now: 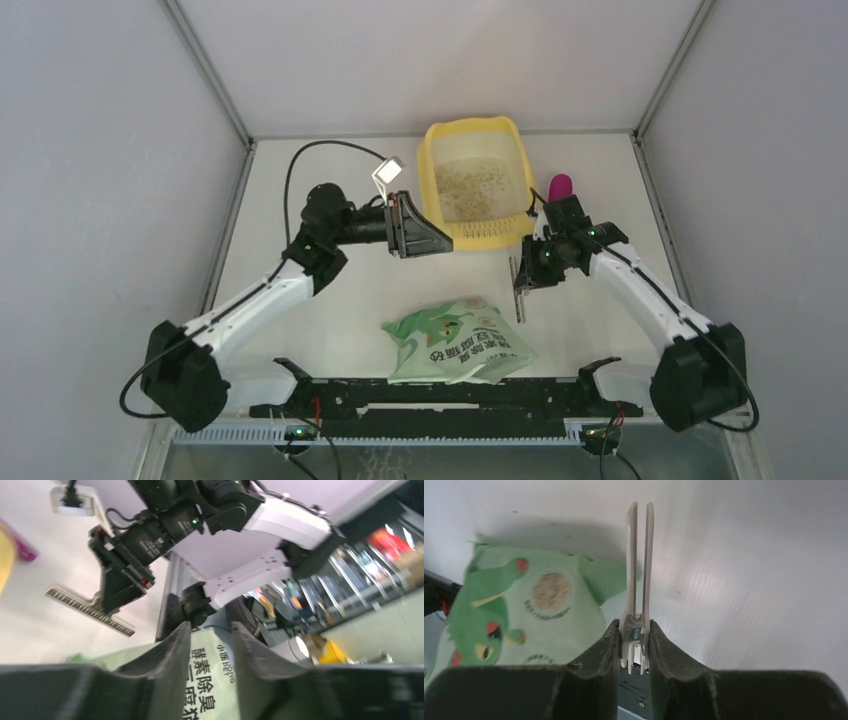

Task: Fill the litter box with clean litter
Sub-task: Place the clamp at the center of the board, then close the cat litter bag at the center of the board.

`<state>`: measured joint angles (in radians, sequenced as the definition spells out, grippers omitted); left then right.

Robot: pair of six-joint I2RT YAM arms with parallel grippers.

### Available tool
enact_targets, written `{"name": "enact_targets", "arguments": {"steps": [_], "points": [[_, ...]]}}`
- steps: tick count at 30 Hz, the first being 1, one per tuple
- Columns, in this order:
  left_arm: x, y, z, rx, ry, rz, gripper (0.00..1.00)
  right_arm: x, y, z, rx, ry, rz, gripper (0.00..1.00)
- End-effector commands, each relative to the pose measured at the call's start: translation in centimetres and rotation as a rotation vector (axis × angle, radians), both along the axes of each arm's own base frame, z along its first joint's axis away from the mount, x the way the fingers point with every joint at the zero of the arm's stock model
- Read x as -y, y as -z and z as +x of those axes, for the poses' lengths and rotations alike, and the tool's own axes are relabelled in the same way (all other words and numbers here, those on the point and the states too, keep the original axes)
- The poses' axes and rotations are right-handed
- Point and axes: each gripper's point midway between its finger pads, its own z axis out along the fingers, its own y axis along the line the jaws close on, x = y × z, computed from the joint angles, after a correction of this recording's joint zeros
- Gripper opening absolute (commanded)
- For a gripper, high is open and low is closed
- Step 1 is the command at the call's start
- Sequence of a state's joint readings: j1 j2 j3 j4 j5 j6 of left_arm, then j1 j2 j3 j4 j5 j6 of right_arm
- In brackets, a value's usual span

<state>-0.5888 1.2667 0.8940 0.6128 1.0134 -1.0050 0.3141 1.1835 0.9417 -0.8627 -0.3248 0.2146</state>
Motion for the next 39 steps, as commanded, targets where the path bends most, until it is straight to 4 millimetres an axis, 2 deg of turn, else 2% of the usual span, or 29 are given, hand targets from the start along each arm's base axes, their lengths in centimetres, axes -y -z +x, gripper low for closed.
{"name": "enact_targets", "arguments": {"steps": [1,3,4,5,6,9,12,14,17,20,24,27,30,35,37,39], "points": [[-2.8,6.6,2.5,0.119,-0.271,0.332,0.62,1.2,4.6,0.3,-0.165,0.116,-0.091,0.15],[-3.8,6.9,3.1,0.115,-0.334,0.358,0.92,1.7,6.1,0.6,-0.207,0.145,-0.138,0.35],[-4.3,7.3,3.4,0.116,-0.373,0.386,0.99,1.7,6.4,0.8,-0.210,0.148,-0.142,0.49],[-5.1,7.6,4.0,0.120,-0.423,0.418,1.00,1.8,6.4,1.2,-0.196,0.160,-0.143,0.80],[-5.8,7.6,4.4,0.131,-0.468,0.444,1.00,2.1,6.1,1.6,-0.174,0.181,-0.143,0.97],[-7.4,6.7,4.8,0.149,-0.564,0.467,1.00,2.9,3.7,3.1,-0.049,0.232,-0.137,0.99],[-8.1,4.8,3.3,0.159,-0.575,0.416,1.00,4.0,-0.7,3.4,0.138,0.288,-0.127,0.99],[-8.9,3.7,2.1,0.141,-0.592,0.383,1.00,3.7,-4.0,2.3,0.255,0.309,-0.071,0.99],[-10.0,2.8,0.6,0.040,-0.638,0.327,1.00,2.4,-6.8,-1.2,0.290,0.301,0.030,0.99],[-10.1,3.5,-1.1,-0.089,-0.616,0.286,1.00,1.4,-6.1,-5.4,0.172,0.280,0.081,0.99],[-10.1,5.2,-3.0,-0.233,-0.580,0.231,1.00,-0.7,-5.9,-8.6,0.049,0.302,0.241,0.99],[-11.1,6.4,-4.0,-0.295,-0.613,0.202,1.00,0.1,-5.2,-9.4,-0.022,0.438,0.262,0.99],[-11.6,7.3,-5.1,-0.359,-0.609,0.184,1.00,-0.2,-4.8,-10.4,-0.136,0.500,0.301,0.99],[-12.1,10.7,-6.2,-0.542,-0.619,0.214,1.00,-3.2,-4.2,-12.1,-0.400,0.549,0.442,0.99],[-12.3,12.4,-6.8,-0.629,-0.617,0.261,1.00,-4.2,-4.7,-12.4,-0.458,0.552,0.505,0.99],[-12.3,13.3,-7.4,-0.692,-0.607,0.291,1.00,-4.9,-4.9,-12.6,-0.505,0.565,0.546,0.99]]}}
